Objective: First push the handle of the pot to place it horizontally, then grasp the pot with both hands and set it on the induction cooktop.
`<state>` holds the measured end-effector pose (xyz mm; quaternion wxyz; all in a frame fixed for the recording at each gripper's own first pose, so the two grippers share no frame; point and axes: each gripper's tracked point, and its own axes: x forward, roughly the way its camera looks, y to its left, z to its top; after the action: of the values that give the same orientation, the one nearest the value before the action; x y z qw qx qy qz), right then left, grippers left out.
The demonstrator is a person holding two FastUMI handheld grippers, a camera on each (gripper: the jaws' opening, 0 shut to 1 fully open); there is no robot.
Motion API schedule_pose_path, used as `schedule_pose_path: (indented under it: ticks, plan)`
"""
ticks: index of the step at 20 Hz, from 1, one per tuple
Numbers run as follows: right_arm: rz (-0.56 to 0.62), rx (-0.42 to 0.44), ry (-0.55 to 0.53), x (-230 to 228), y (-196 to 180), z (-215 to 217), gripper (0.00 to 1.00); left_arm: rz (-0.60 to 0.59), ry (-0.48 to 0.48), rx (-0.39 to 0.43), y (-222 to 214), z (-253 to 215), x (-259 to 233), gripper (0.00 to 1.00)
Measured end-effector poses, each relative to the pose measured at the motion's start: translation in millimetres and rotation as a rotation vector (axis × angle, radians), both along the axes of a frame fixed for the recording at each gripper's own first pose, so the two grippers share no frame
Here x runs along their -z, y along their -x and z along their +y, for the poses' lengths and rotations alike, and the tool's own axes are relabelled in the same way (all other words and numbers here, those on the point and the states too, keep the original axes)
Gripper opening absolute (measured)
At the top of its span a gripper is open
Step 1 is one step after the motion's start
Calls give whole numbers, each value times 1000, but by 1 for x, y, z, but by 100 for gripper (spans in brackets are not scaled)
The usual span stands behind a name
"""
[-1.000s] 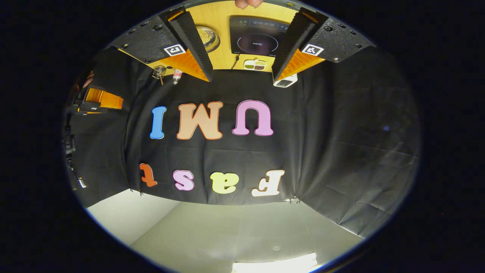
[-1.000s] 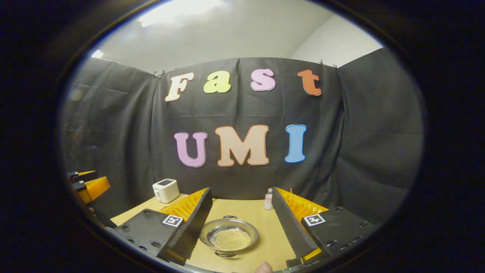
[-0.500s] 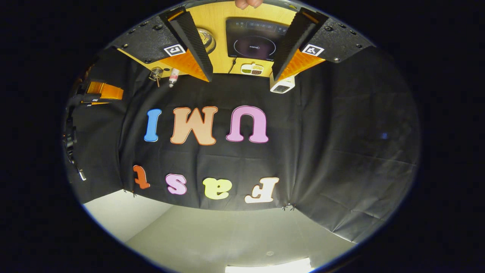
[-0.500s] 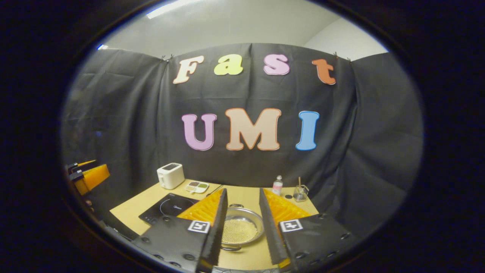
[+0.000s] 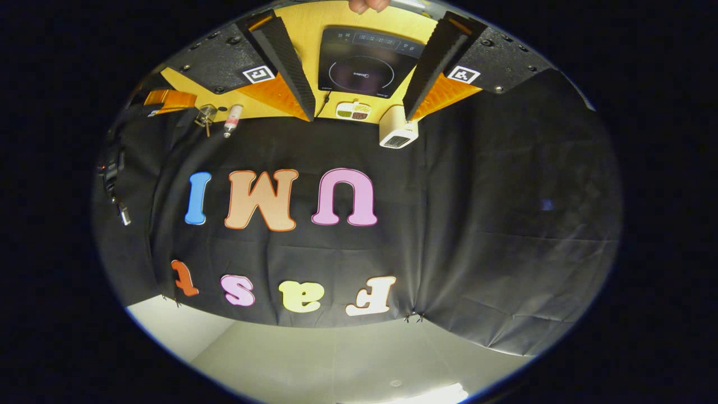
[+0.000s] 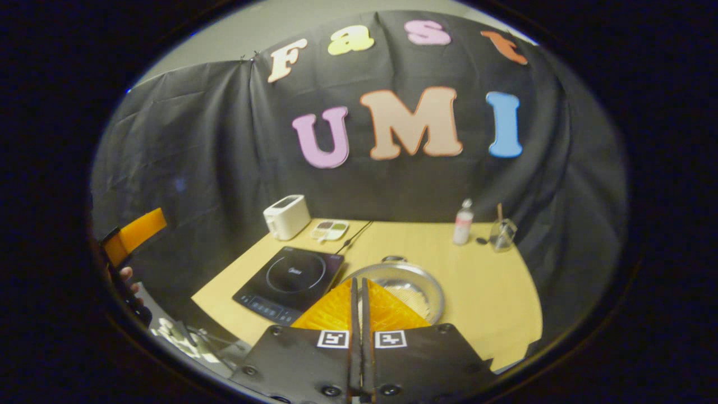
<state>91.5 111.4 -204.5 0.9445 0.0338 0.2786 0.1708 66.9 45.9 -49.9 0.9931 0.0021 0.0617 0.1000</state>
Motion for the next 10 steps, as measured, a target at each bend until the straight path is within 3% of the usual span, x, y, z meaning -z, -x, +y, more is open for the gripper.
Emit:
schedule_pose_path:
  ticks: [3,4,10]
  plan:
    - [136,-72,-21,54,-4,5,7,22,-13,-40,-14,-9,-1,93]
    - [174,-94,-26,71,-3,6,0,28,-20,-55,-16,-11,-1,93]
    - [328,-228,-19,147,7,24,3,96,-99,-132,-21,-19,6,95]
